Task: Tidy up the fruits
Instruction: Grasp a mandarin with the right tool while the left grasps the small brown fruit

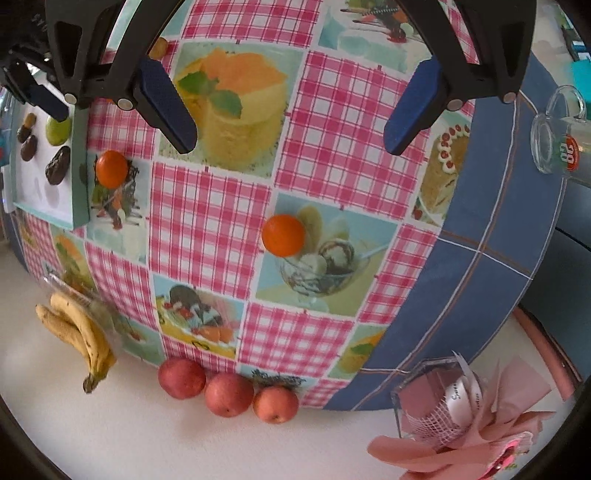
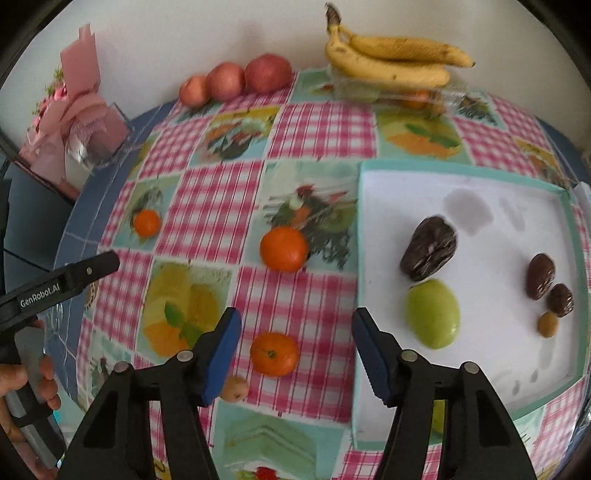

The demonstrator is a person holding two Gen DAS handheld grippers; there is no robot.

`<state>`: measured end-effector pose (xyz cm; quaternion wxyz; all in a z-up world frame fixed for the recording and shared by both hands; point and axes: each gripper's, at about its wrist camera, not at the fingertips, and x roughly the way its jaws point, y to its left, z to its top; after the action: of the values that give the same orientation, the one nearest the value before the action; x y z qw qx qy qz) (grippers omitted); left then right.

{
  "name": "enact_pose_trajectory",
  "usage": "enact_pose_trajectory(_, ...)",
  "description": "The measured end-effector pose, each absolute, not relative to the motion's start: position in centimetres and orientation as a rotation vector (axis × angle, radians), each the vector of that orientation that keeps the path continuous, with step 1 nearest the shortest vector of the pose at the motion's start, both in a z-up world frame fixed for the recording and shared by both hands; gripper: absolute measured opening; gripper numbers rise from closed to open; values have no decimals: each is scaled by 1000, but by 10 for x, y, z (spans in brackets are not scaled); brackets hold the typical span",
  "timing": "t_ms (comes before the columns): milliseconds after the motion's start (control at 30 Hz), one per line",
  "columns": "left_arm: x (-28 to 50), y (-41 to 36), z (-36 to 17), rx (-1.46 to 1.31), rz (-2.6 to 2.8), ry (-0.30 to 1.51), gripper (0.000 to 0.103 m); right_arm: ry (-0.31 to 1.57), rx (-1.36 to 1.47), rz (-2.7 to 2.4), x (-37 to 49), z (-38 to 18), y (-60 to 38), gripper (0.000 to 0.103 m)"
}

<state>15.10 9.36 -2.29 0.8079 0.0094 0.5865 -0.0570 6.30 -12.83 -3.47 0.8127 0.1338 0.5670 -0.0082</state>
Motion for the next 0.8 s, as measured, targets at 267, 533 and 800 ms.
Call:
enact_pose_trajectory(267, 151, 78, -36, 55, -156, 1292, 102, 1288, 297, -3, 63, -58, -120, 59)
enact_pose_trajectory(533, 148, 72, -36, 54, -178, 1298, 102, 1328, 278, 20, 59, -70, -107, 54)
enact_pose_trajectory(800, 147, 66, -35, 47, -198, 1301, 102, 1343, 274, 28, 60, -75, -104, 43)
